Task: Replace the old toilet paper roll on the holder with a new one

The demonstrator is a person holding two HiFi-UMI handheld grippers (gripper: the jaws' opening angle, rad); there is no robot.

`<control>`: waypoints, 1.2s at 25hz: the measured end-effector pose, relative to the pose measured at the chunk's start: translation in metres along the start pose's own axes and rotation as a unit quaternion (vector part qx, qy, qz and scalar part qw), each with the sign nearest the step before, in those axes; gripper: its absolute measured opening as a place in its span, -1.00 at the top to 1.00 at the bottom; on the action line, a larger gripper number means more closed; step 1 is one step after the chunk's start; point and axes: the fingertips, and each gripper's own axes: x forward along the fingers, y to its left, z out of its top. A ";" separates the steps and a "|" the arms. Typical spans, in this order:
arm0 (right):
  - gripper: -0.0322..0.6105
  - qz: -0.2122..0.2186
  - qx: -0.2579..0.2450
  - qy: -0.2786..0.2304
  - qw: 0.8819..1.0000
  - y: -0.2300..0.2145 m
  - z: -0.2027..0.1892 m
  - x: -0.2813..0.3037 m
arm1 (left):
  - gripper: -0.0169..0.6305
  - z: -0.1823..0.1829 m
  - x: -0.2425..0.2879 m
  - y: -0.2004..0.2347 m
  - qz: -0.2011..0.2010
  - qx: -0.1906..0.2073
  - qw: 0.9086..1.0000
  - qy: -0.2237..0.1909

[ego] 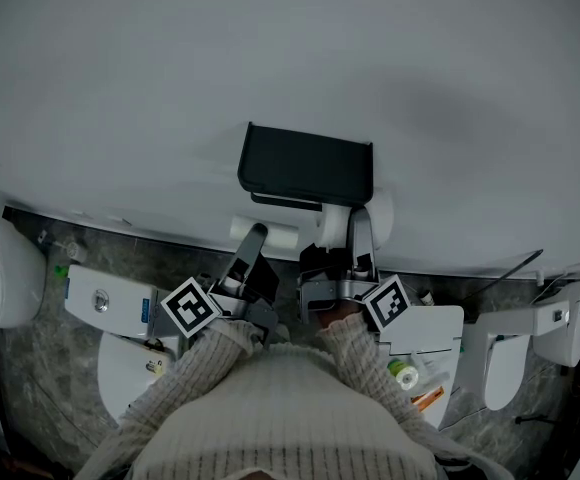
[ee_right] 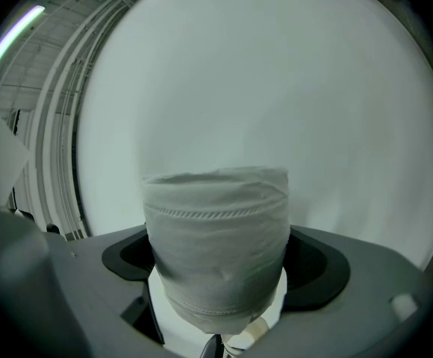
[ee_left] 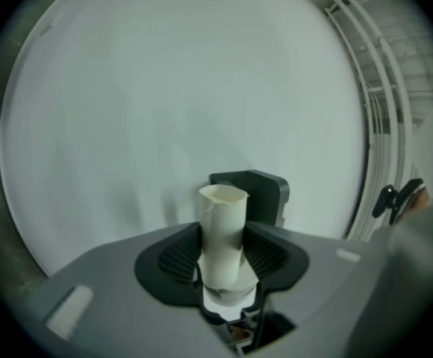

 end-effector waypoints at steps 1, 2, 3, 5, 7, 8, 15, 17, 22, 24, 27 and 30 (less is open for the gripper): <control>-0.65 0.000 -0.002 0.004 1.000 0.000 -0.003 0.000 | 0.42 0.001 -0.001 0.000 0.000 -0.001 1.000 0.000; -0.65 0.001 -0.006 0.012 1.000 0.000 -0.008 0.001 | 0.42 0.002 -0.001 0.001 0.001 -0.001 1.000 0.001; -0.65 0.001 -0.010 0.023 1.000 -0.001 -0.014 0.002 | 0.42 0.003 -0.002 0.002 0.002 -0.001 1.000 0.001; -0.63 -0.001 -0.013 0.041 0.999 -0.002 -0.024 0.005 | 0.42 0.004 -0.002 0.001 0.002 0.000 1.000 -0.001; -0.62 -0.002 -0.012 0.046 0.999 -0.001 -0.026 0.006 | 0.42 0.004 -0.003 -0.001 0.001 0.000 1.000 -0.003; -0.62 -0.002 -0.012 0.047 0.999 -0.001 -0.026 0.006 | 0.42 0.003 -0.004 -0.001 0.002 0.000 1.000 -0.004; -0.61 0.003 -0.020 0.066 0.998 0.002 -0.030 0.009 | 0.42 0.007 -0.012 -0.004 0.003 0.004 1.000 -0.011; -0.61 0.004 -0.019 0.071 0.997 0.002 -0.032 0.010 | 0.42 0.008 -0.014 -0.005 0.002 0.005 1.000 -0.013; -0.61 0.005 -0.020 0.089 0.996 0.002 -0.039 0.013 | 0.42 0.013 -0.020 -0.006 0.002 0.006 1.000 -0.018; -0.61 0.006 -0.021 0.093 0.995 0.001 -0.040 0.013 | 0.42 0.011 -0.021 -0.007 0.002 0.005 1.000 -0.017; -0.61 0.009 -0.032 0.121 0.992 0.002 -0.048 0.016 | 0.42 0.010 -0.024 -0.006 0.003 0.004 1.000 -0.017; -0.61 0.012 -0.044 0.169 0.985 0.002 -0.071 0.020 | 0.42 0.013 -0.028 -0.006 0.003 0.003 1.000 -0.020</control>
